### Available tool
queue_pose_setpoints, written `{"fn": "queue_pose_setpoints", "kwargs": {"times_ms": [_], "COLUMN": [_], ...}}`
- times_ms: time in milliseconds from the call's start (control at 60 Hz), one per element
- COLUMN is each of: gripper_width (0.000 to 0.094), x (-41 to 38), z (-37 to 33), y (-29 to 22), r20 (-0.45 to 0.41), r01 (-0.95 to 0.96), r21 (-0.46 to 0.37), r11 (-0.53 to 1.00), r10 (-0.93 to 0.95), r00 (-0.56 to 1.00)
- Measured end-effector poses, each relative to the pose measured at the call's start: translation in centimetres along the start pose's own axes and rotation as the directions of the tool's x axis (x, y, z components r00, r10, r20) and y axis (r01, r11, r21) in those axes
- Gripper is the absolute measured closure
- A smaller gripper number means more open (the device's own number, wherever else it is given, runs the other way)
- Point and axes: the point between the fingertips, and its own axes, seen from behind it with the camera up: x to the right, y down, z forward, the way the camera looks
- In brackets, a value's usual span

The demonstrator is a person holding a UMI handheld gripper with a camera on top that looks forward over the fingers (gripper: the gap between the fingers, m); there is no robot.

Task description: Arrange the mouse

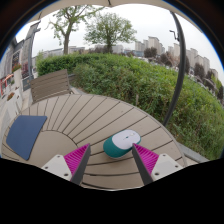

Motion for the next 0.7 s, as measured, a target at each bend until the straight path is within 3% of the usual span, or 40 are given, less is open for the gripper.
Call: {"fn": "queue_pose_setpoints", "kwargs": {"times_ms": [400, 700], "gripper_width": [0.0076, 0.0079], "x": [-1.4, -2.6], "z": [5.3, 7.2], "y": [-3.7, -4.4], "r20": [0.055, 0.083], "r01": [-0.013, -0.029], "r21": [0.036, 0.008], "r11": [0.999, 1.0], "r10": [0.011, 0.028], "r00": [0.998, 0.996]}}
